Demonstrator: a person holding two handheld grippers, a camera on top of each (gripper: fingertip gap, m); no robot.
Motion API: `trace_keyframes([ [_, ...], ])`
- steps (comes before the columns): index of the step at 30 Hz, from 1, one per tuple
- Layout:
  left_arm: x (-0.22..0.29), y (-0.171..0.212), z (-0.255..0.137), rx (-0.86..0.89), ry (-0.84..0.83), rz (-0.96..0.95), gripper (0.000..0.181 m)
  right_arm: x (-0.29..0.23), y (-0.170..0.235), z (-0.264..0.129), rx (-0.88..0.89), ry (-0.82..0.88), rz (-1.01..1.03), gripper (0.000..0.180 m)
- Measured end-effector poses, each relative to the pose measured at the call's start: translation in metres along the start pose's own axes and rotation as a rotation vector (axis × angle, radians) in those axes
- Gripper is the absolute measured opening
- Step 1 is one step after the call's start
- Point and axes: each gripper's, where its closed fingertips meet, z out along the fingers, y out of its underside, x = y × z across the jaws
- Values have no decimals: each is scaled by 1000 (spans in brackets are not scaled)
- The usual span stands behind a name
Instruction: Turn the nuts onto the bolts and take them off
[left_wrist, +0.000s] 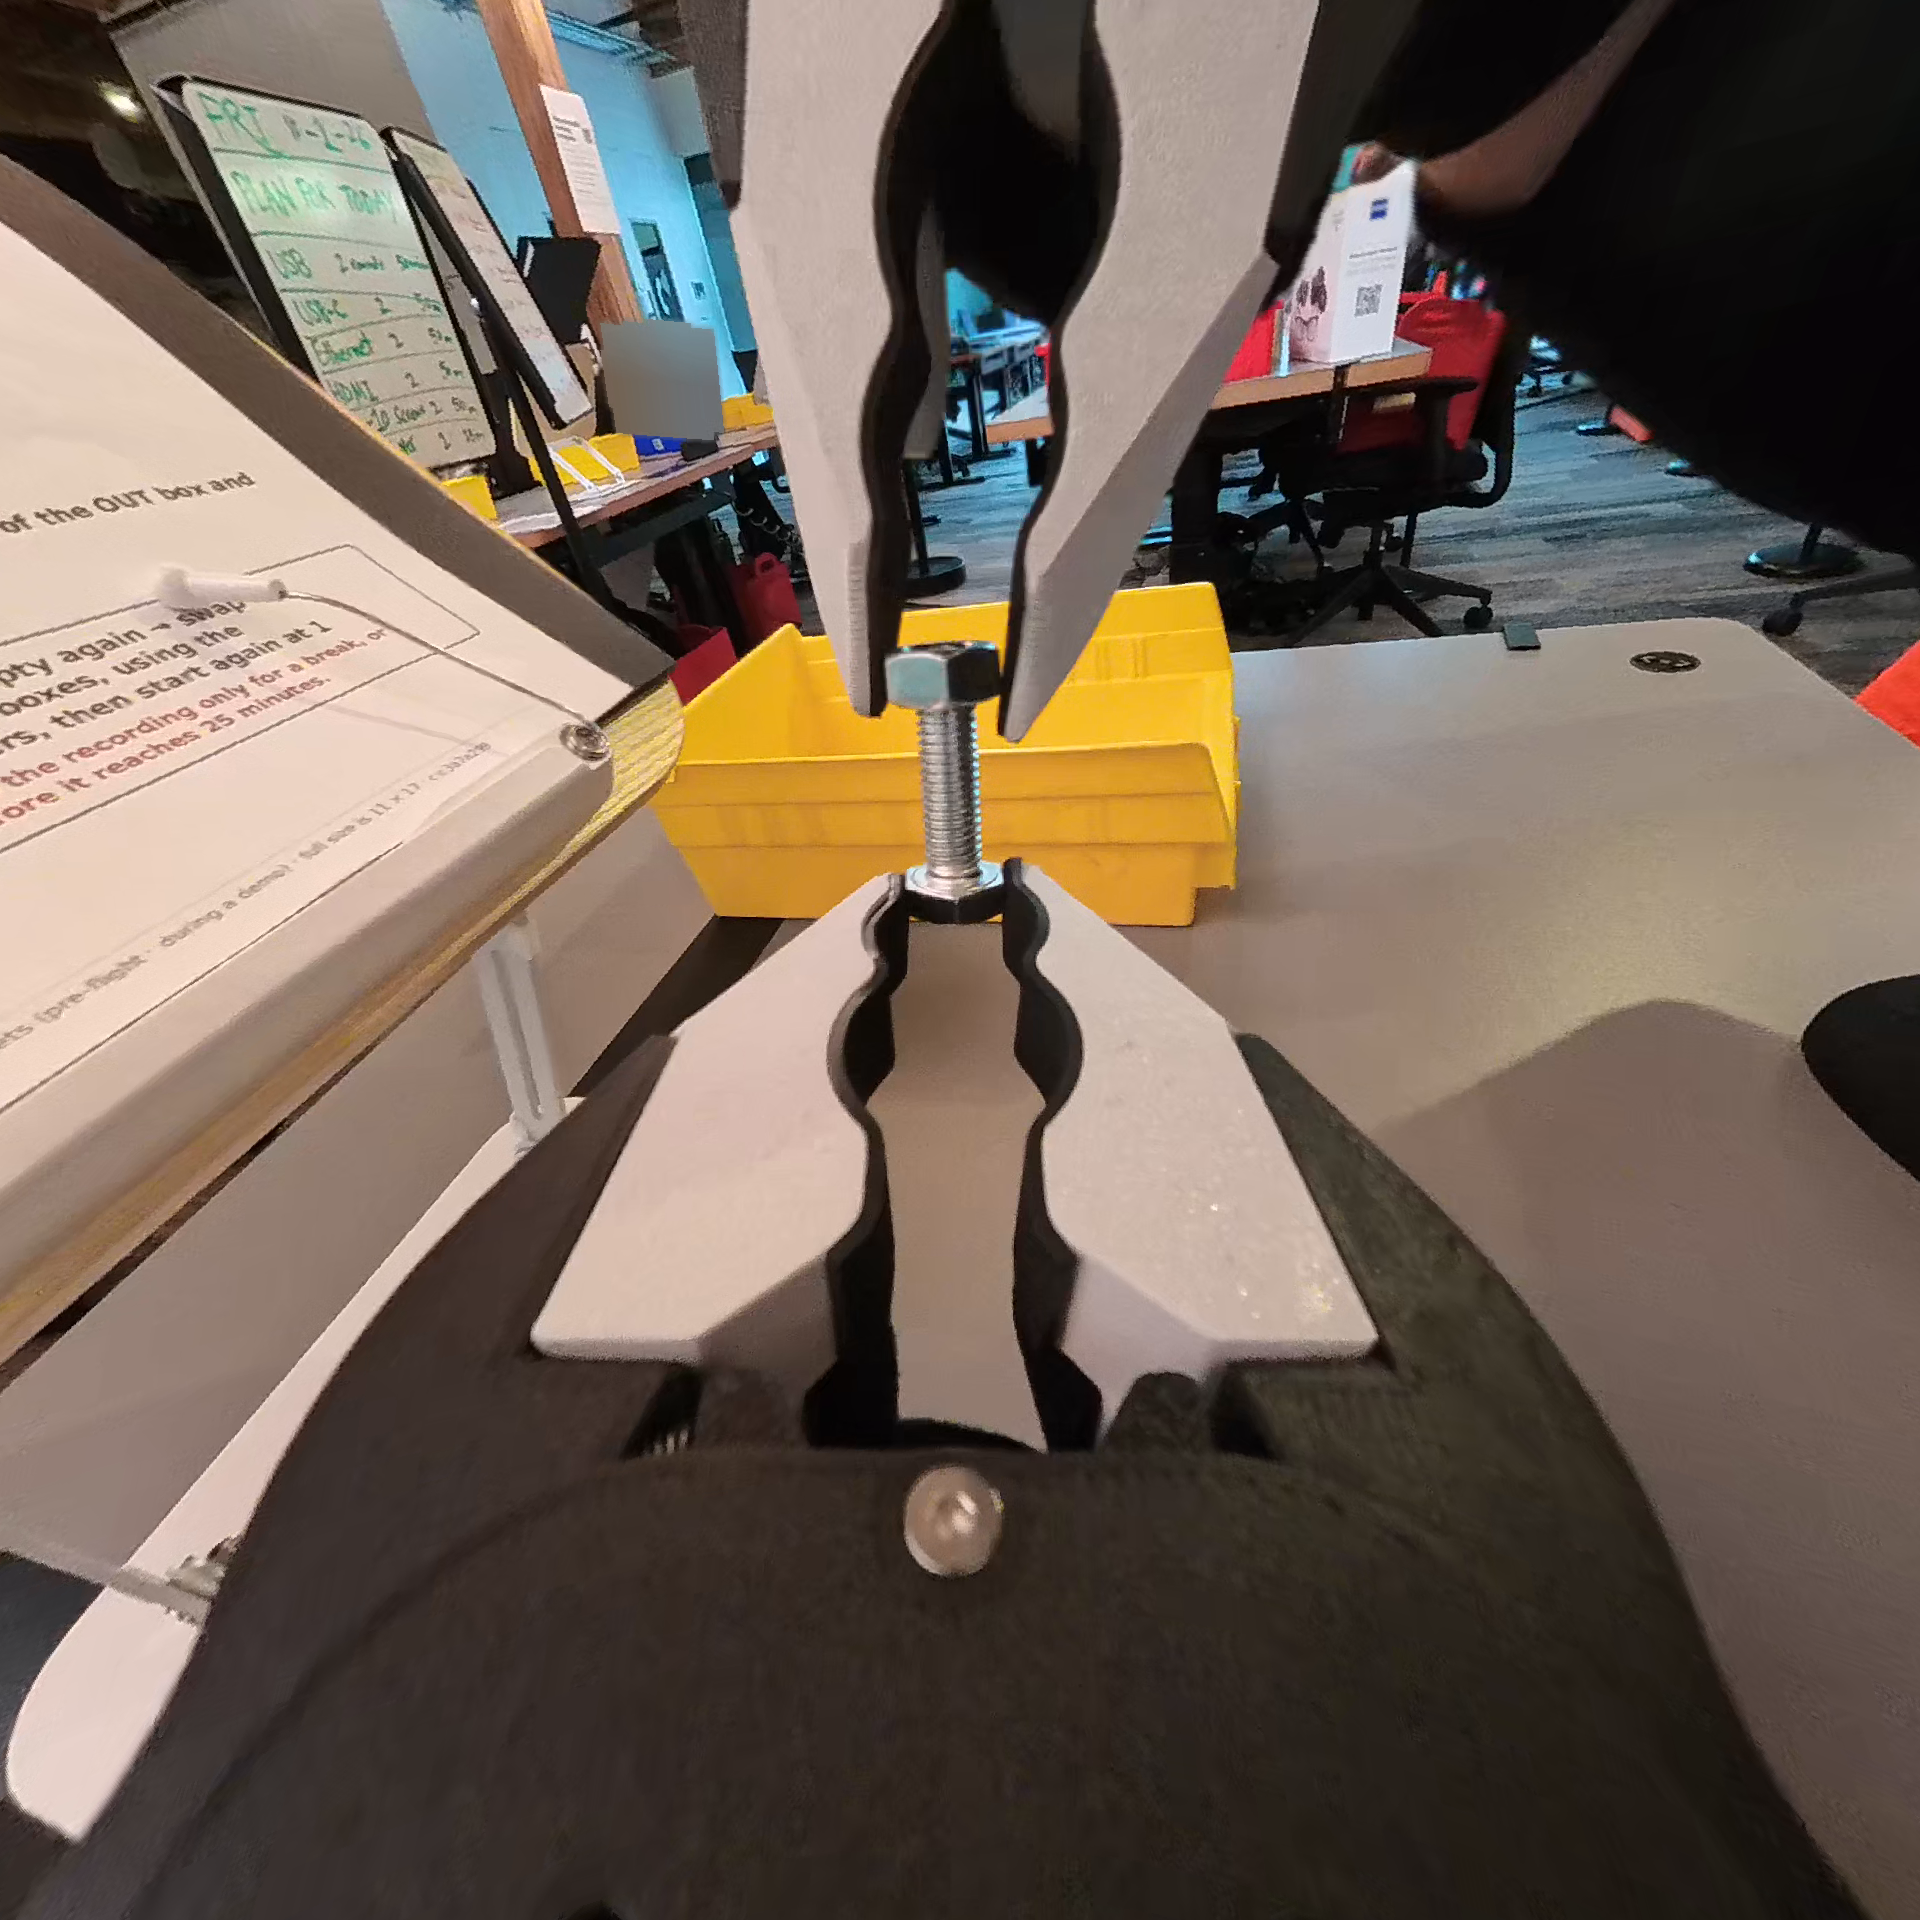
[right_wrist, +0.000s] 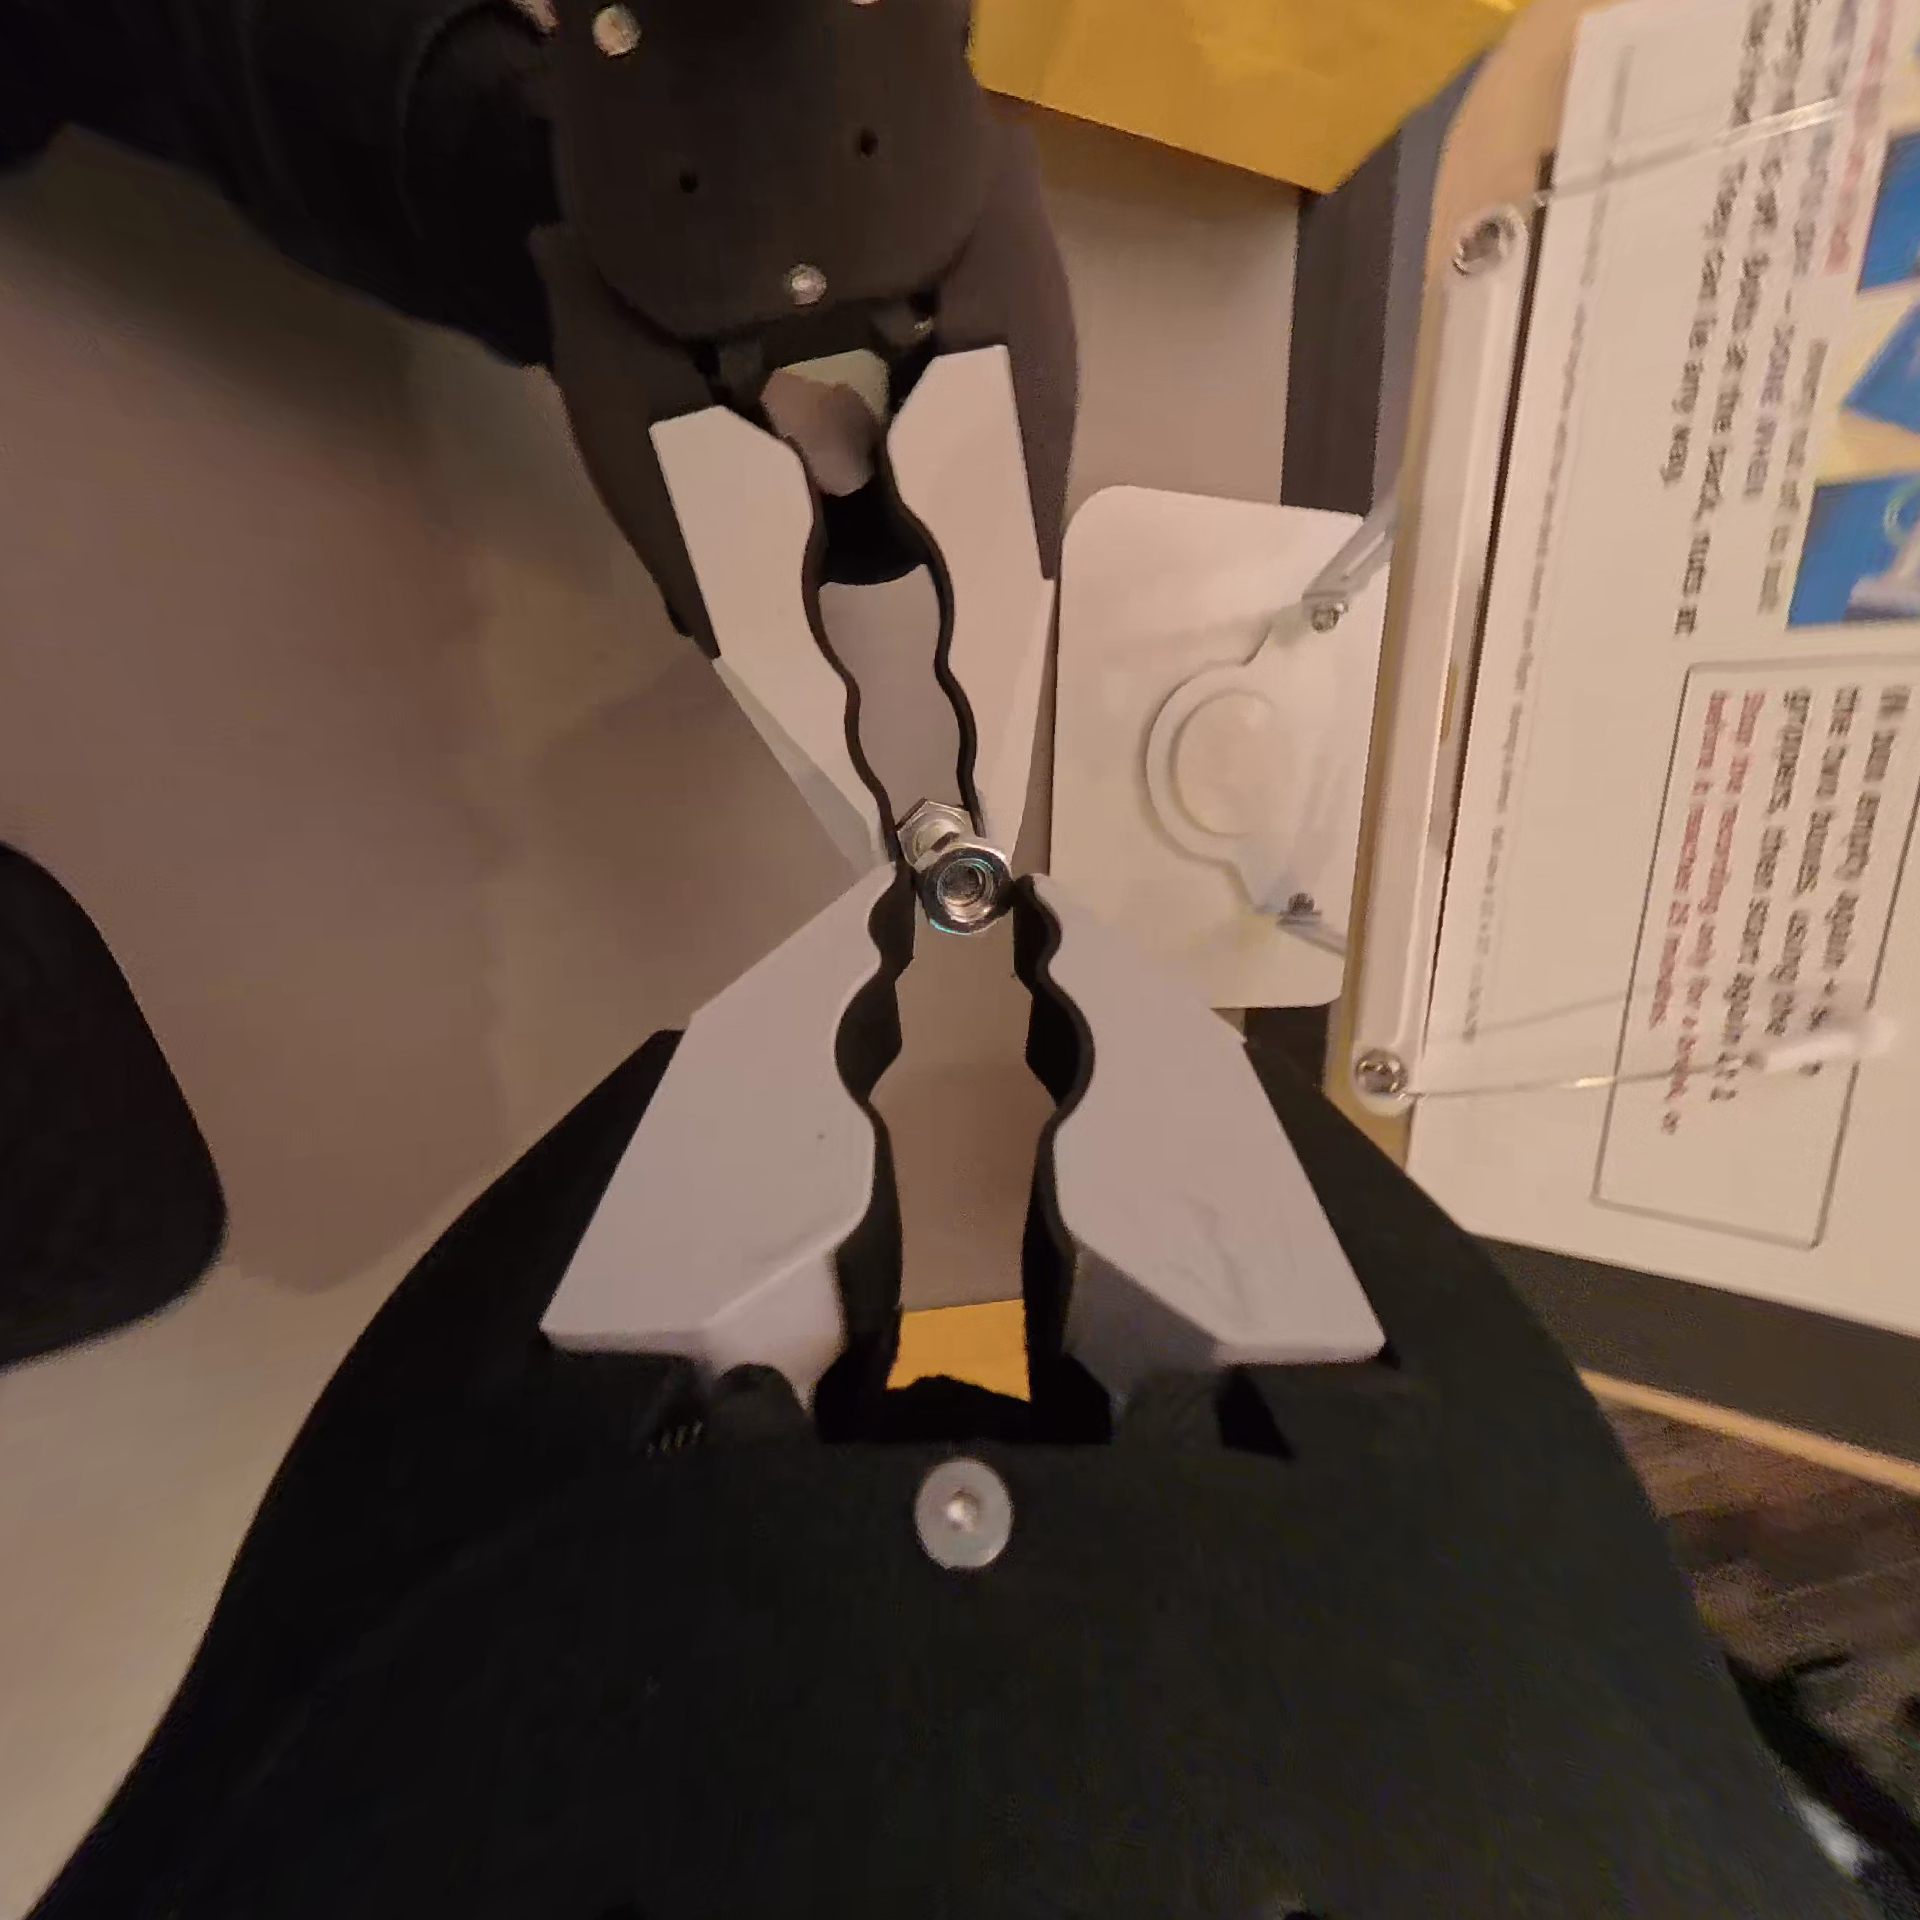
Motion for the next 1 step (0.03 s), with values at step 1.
trace_keyframes([
  [1,-1,0,0,-1,-5,-1,16,1,0,0,1,6,57,17],
])
